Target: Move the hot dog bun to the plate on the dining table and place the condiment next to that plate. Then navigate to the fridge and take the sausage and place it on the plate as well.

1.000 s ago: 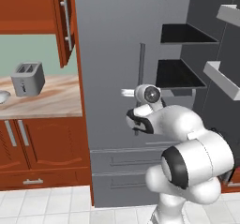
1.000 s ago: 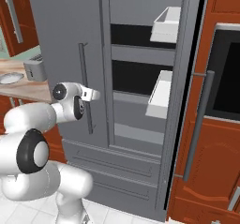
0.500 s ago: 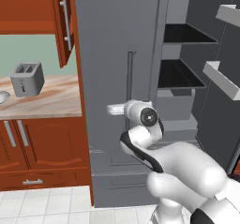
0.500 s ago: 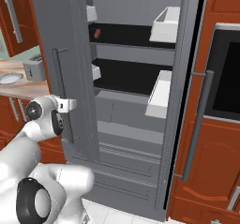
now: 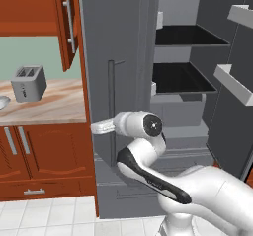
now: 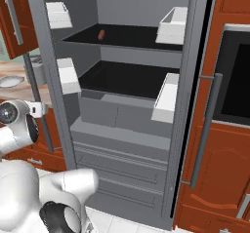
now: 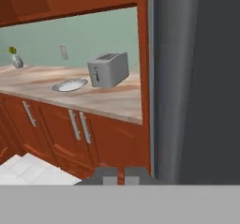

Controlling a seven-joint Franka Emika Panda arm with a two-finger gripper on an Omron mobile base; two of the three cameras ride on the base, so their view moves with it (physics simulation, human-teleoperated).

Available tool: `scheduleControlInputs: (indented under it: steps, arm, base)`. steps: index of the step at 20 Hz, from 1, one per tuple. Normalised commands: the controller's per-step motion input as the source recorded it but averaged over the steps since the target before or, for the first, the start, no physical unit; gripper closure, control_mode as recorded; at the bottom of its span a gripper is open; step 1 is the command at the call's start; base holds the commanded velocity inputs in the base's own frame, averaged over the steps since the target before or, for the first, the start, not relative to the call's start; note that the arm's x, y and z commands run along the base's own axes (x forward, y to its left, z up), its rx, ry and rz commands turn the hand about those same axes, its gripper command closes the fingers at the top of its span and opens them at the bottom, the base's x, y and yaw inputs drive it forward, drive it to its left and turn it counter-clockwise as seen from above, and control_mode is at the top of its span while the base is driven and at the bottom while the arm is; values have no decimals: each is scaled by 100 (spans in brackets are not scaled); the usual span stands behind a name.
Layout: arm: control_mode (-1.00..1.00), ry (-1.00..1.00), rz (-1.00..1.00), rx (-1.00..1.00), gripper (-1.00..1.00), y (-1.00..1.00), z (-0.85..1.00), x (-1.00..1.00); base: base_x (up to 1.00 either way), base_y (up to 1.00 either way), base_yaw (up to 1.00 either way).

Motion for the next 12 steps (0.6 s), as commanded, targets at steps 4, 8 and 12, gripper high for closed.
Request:
scheduleControlInputs:
  steps: [4, 8, 12]
  arm:
    - [-100, 13, 18, 1, -100, 51, 43, -76]
    - [-100, 0, 1, 4, -100, -85, 49, -100]
    - [-100, 1, -8, 1, -100, -100, 32, -83]
  base:
    - [0, 0, 0]
    - [0, 0, 0]
    - [0, 0, 0]
